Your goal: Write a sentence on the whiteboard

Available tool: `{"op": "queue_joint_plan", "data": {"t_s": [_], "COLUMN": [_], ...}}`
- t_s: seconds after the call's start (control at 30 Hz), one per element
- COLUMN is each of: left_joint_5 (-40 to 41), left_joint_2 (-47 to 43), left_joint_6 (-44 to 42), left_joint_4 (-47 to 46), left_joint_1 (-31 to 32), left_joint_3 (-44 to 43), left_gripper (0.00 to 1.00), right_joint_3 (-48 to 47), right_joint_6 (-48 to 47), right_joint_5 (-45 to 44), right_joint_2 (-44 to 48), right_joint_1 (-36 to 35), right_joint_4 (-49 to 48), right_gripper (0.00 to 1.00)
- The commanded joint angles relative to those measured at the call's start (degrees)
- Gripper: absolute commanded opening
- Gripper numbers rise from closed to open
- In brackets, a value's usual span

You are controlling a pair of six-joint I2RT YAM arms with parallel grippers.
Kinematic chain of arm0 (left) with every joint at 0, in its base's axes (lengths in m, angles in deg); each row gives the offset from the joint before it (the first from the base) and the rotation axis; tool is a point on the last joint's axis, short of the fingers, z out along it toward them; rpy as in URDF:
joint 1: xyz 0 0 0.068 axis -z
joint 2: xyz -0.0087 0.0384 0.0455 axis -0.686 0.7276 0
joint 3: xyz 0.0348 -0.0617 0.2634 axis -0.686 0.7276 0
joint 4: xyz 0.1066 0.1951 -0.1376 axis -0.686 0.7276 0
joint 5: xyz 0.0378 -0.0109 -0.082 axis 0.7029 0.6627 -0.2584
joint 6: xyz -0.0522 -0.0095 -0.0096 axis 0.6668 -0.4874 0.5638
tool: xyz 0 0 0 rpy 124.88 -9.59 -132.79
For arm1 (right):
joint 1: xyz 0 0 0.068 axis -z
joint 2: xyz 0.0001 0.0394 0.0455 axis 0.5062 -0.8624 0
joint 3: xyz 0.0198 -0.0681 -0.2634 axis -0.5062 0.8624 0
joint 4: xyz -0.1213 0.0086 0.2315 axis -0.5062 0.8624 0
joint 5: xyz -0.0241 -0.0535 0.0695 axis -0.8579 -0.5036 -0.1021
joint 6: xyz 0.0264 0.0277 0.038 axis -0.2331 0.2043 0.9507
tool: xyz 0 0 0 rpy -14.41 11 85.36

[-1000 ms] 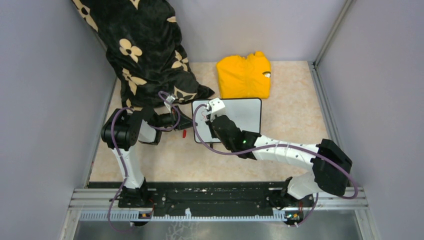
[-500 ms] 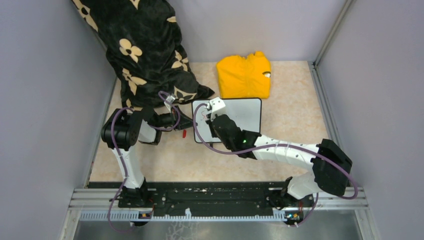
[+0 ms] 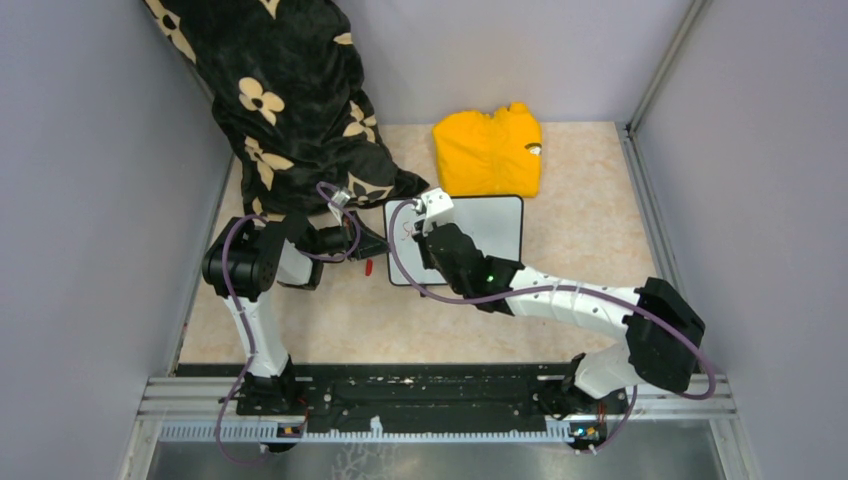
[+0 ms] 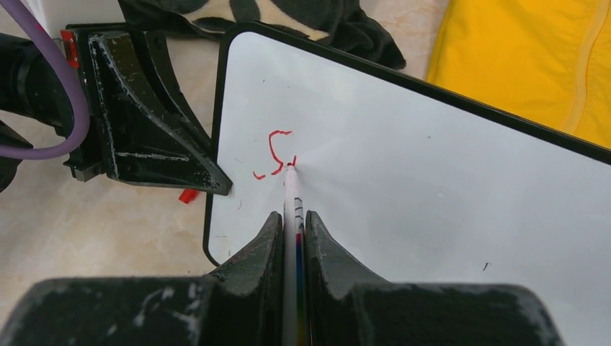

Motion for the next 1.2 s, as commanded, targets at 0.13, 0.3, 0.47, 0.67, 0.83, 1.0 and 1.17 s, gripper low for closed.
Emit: {"op": "queue_joint_plan", "data": {"t_s": [0.13,0.3,0.47,0.67,0.83,1.0,1.17], "left_joint_5": [-1.0,-1.0,-1.0,-1.0,-0.9,-0.9,-1.0], "left_joint_2": [-0.6,-0.6,-0.6,-0.7,-0.6,-0.7,-0.7], "left_joint_6": [-0.1,-0.1,-0.1,-0.1,-0.1,0.0,0.0], "left_joint_4": [-13.9,-13.9,-13.9,-13.8,-13.9,-13.8,-13.9], "left_joint_1": [0.3,0.3,0.3,0.3,0.3,0.3,0.3], "left_joint_3": [-0.3,-0.3,-0.3,-0.3,-0.3,-0.3,-0.2], "left_gripper": [0.0,0.0,0.0,0.0,0.0,0.0,0.0], "right_joint_3": [-2.1,-1.2,-0.6,0.8,2.0,3.8,4.4], "right_joint_6": [-0.1,0.2,0.4,0.6,1.2,1.4,1.7], "right_joint_5": [-2.9,-3.6,-3.5,-3.4,-2.6,-1.1,0.3], "right_joint_2": [0.9,1.9,2.6,3.3,3.9,4.9,5.1], "right_joint_1": [1.8,2.2,2.2,2.2,2.2,2.3,2.2], "right_joint_4": [-2.4,-2.1,-1.9,-1.4,-0.5,-0.4,0.2], "right_gripper": [0.0,0.0,0.0,0.0,0.0,0.0,0.0]}}
